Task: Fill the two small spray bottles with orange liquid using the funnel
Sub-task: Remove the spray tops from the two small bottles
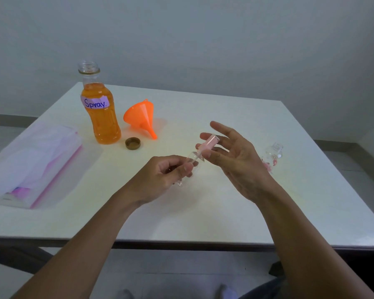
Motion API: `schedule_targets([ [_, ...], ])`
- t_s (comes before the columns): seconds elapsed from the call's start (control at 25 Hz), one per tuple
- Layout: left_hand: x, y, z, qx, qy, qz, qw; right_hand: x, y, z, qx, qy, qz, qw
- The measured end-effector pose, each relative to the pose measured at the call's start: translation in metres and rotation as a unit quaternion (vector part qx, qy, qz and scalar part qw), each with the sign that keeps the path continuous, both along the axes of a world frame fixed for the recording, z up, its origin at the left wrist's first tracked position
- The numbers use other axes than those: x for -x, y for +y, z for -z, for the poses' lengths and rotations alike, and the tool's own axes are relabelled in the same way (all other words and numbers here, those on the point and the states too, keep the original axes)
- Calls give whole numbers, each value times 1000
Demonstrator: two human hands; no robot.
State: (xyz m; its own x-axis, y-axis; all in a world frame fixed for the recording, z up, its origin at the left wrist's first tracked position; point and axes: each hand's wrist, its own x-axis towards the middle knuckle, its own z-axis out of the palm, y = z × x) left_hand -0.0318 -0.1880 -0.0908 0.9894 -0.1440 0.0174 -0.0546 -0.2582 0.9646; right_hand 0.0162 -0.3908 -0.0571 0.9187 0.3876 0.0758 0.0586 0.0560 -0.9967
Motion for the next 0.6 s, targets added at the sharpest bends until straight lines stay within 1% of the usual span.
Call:
schedule_targets([
  [0.08,-1,1,4,-16,-10,-4,1000,0,1,3,41,-8,46,998],
  [0.16,-2,1,6,-19,-9,3,1000,-2,2,5,40,-23,60,997],
  [0.24,-2,2,5,-15,4,7,1000,-5,-2,3,-14,-37,61,997],
  [0.32,-2,2,4,3,20,7,1000,-8,-8,-4,-79,-43,83,992],
  [0.36,-2,2,4,11,22,5,1000,-8,-10,-8,-99,-41,97,990],
  [0.44,-4,1,8,11,16,-10,1000,-6,-13,-17,-105,-43,133,985],
  [0.52,-9,-1,12,-8,3,-46,999,-5,-17,-26,-100,-86,185,974],
  [0.6,-14,-3,16,-21,-16,-89,996,-5,-22,-36,-80,-166,226,956],
])
